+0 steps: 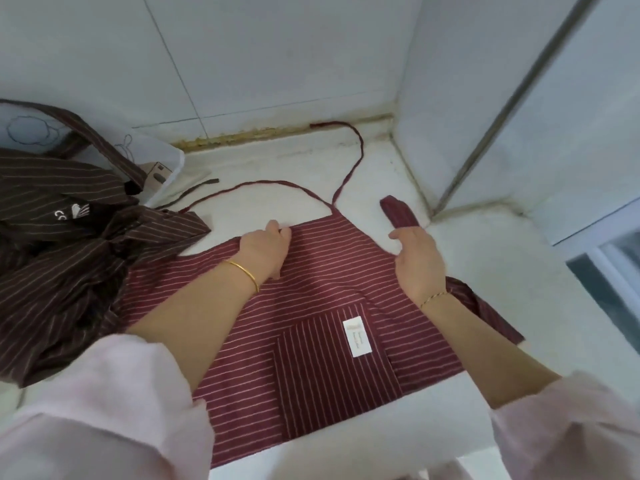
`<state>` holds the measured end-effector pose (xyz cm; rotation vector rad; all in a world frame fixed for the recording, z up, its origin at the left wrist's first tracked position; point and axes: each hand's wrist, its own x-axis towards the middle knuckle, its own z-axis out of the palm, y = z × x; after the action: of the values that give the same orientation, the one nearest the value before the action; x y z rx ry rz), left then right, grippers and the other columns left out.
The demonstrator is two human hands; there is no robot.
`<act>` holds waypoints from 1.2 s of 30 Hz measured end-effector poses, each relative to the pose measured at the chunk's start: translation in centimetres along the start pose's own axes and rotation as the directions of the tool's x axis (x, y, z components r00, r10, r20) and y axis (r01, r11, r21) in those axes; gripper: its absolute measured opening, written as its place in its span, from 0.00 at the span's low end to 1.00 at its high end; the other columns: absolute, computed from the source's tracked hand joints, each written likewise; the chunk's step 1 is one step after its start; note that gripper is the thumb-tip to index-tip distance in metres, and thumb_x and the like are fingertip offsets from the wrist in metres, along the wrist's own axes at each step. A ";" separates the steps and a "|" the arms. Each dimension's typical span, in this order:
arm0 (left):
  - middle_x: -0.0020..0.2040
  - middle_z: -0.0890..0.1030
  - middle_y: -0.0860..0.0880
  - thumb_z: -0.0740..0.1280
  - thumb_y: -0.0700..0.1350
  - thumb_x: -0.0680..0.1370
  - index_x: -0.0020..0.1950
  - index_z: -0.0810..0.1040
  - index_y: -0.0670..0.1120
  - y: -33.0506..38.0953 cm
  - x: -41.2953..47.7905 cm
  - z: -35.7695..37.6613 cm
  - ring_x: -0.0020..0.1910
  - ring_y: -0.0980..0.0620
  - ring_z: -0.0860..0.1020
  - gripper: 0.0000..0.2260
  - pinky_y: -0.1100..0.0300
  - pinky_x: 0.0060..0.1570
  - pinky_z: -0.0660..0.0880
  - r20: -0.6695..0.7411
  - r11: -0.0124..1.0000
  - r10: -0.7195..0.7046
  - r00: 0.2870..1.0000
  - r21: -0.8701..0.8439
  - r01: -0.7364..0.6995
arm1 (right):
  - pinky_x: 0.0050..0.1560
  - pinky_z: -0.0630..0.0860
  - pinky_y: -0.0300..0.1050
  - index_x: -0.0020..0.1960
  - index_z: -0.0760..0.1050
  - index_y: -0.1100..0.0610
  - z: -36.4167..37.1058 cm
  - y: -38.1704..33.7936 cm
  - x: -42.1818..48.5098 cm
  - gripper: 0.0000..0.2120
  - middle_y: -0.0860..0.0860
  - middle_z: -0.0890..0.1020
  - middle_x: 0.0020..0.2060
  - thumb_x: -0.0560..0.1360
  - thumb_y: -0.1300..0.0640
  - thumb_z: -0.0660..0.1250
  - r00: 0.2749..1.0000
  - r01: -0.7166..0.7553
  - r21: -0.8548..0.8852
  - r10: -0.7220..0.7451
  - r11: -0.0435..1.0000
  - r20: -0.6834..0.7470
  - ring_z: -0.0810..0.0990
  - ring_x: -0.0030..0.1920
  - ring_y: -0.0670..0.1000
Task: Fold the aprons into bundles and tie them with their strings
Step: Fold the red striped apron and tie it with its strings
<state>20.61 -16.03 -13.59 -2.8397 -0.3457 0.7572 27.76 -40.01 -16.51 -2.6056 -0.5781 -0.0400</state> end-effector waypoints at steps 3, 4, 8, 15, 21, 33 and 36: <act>0.61 0.67 0.42 0.64 0.39 0.76 0.65 0.66 0.41 4.4 0.2 -1.0 0.53 0.44 0.73 0.18 0.54 0.44 0.70 -0.188 0.989 0.100 0.977 -0.090 -0.118 | 0.53 0.73 0.50 0.55 0.76 0.60 -2.3 1.7 -1.0 0.16 0.57 0.76 0.53 0.72 0.72 0.58 0.987 -0.117 0.038 0.121 0.992 -0.108 0.74 0.54 0.57; 0.61 0.67 0.41 0.62 0.38 0.76 0.63 0.67 0.40 6.1 0.2 -1.5 0.52 0.43 0.73 0.15 0.53 0.44 0.71 -0.221 0.963 0.157 0.963 -0.182 -0.199 | 0.53 0.73 0.50 0.53 0.76 0.60 -3.1 2.3 -1.3 0.16 0.56 0.76 0.52 0.71 0.72 0.58 0.978 -0.152 0.058 0.158 0.987 -0.138 0.74 0.53 0.57; 0.65 0.65 0.40 0.63 0.44 0.77 0.62 0.68 0.41 12.9 -0.2 -3.2 0.50 0.42 0.76 0.15 0.49 0.51 0.74 -0.260 0.800 0.387 0.885 -0.383 -0.462 | 0.53 0.73 0.49 0.53 0.73 0.58 -5.4 5.4 -2.6 0.13 0.54 0.75 0.54 0.72 0.68 0.59 0.953 -0.291 0.080 0.297 0.953 -0.068 0.74 0.53 0.55; 0.57 0.67 0.47 0.64 0.44 0.75 0.59 0.71 0.44 18.9 -0.8 -4.8 0.51 0.46 0.74 0.13 0.50 0.54 0.73 -0.252 0.684 0.430 0.867 -0.535 -0.495 | 0.54 0.75 0.51 0.61 0.67 0.54 -7.2 8.8 -4.7 0.25 0.50 0.74 0.53 0.67 0.48 0.69 0.853 -0.313 0.002 0.281 0.950 0.439 0.76 0.51 0.53; 0.63 0.62 0.45 0.68 0.41 0.72 0.69 0.62 0.45 20.5 -1.4 -4.7 0.50 0.44 0.74 0.27 0.50 0.49 0.76 0.010 0.870 0.399 0.917 -0.319 -0.375 | 0.44 0.68 0.45 0.54 0.71 0.55 -9.0 10.9 -5.1 0.10 0.52 0.78 0.52 0.73 0.61 0.61 0.828 0.002 -0.456 0.254 0.890 0.500 0.77 0.52 0.54; 0.62 0.63 0.41 0.67 0.38 0.73 0.67 0.61 0.44 22.9 -2.3 -4.8 0.57 0.40 0.70 0.26 0.49 0.54 0.74 -0.129 0.930 0.196 0.972 -0.290 -0.226 | 0.46 0.75 0.56 0.40 0.73 0.65 -9.7 12.0 -2.9 0.10 0.59 0.74 0.37 0.77 0.62 0.58 0.872 -0.457 0.467 0.275 0.757 0.406 0.73 0.39 0.57; 0.59 0.66 0.45 0.67 0.39 0.71 0.60 0.68 0.44 23.2 -2.9 -7.0 0.53 0.45 0.72 0.19 0.53 0.51 0.73 -0.218 0.752 0.164 0.962 -0.603 -0.265 | 0.44 0.76 0.54 0.43 0.71 0.61 -9.8 11.9 -2.4 0.08 0.58 0.73 0.38 0.78 0.62 0.56 0.845 -0.524 0.556 0.312 0.646 0.434 0.73 0.40 0.55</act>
<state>25.79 -39.83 -11.69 -3.6056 -0.2885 0.5173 31.08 -54.89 -13.25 -1.9678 -0.0173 0.6226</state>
